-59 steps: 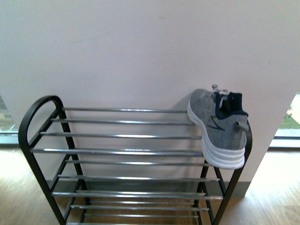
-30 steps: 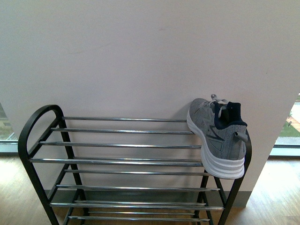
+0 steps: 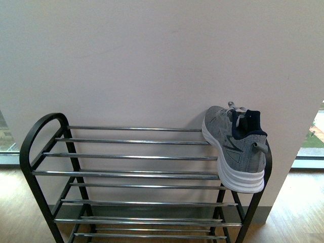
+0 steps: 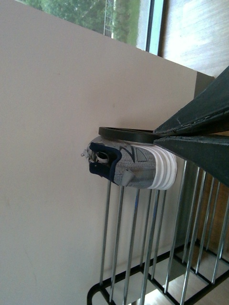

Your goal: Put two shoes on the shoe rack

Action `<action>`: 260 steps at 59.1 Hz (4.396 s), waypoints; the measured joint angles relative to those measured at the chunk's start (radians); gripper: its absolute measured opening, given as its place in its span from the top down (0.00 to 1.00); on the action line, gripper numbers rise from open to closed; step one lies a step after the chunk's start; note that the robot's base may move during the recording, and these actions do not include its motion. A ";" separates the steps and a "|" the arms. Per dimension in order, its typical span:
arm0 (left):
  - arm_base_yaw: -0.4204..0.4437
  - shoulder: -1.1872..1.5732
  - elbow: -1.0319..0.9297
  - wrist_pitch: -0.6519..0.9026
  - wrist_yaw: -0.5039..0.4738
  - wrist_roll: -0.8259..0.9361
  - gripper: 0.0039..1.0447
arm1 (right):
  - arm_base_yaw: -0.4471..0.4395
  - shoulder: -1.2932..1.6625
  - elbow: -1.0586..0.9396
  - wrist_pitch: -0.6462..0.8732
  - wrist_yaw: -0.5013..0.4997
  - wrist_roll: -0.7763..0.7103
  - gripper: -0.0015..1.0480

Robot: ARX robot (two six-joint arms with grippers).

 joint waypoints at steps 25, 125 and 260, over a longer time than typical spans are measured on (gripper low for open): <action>0.000 0.000 0.000 0.000 0.000 0.000 0.99 | 0.000 -0.152 0.000 -0.150 0.000 0.000 0.98; 0.272 0.353 0.144 0.240 0.623 -0.341 0.99 | 0.002 -0.402 0.000 -0.405 0.004 -0.001 0.09; -0.032 1.802 1.412 0.050 0.827 -0.801 0.99 | 0.003 -0.402 0.000 -0.405 0.003 -0.001 0.09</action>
